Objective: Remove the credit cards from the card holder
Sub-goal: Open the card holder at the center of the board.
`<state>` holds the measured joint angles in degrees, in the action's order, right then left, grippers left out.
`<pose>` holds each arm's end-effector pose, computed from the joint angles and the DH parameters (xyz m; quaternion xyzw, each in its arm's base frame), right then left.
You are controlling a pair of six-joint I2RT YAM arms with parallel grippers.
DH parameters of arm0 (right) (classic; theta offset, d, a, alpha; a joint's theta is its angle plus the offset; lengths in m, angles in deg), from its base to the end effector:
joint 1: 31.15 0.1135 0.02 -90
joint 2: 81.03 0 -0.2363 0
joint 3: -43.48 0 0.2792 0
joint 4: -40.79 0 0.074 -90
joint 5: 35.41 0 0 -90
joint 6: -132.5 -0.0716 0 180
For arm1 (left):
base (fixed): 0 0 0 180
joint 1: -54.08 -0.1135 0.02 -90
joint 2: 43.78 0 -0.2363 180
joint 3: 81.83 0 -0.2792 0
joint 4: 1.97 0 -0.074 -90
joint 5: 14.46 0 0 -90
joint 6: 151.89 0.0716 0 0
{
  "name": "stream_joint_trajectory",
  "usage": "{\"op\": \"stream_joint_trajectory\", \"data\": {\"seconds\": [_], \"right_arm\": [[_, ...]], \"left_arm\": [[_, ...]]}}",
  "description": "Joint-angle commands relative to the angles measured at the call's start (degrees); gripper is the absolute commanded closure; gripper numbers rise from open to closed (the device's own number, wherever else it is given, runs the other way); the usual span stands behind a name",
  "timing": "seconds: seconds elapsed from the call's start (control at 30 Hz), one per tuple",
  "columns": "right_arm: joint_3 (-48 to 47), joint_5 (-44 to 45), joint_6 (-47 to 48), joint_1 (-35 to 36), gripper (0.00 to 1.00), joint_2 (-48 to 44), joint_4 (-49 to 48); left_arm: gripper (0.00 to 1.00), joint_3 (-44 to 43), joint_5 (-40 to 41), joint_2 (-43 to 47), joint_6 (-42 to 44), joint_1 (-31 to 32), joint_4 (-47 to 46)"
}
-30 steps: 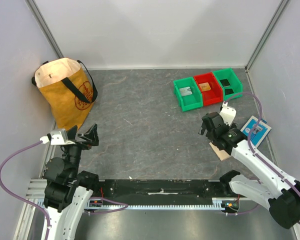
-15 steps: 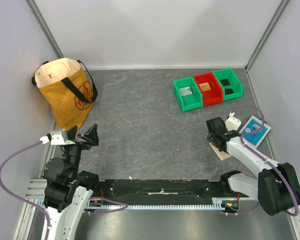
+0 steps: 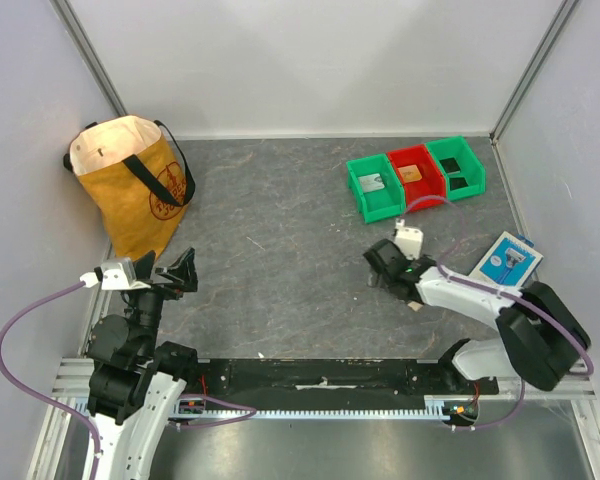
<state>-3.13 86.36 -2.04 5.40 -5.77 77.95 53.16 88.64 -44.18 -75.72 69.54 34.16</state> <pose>0.2314 0.1246 0.0851 0.1227 0.9342 -0.0724 0.3271 0.1245 -0.0176 0.3324 -0.0772 0.6498 -0.1182 0.7469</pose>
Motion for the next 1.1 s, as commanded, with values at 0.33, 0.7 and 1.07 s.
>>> {"op": "stream_joint_trajectory", "data": {"seconds": [0.33,0.7,1.07], "right_arm": [[-19.69,-14.19,6.37,14.88,0.02,11.68,-7.80],[-15.82,-35.79,20.72,3.78,0.12,8.75,-10.33],[-25.65,-43.98,38.80,7.39,0.16,20.96,-11.31]], "left_arm": [[0.03,-0.10,-1.24,0.76,-0.41,-0.17,-0.87],[0.03,-0.53,-3.17,-3.55,-0.06,-0.26,-0.70],[0.04,-1.24,-5.37,-7.94,0.20,-0.26,0.27]]}}
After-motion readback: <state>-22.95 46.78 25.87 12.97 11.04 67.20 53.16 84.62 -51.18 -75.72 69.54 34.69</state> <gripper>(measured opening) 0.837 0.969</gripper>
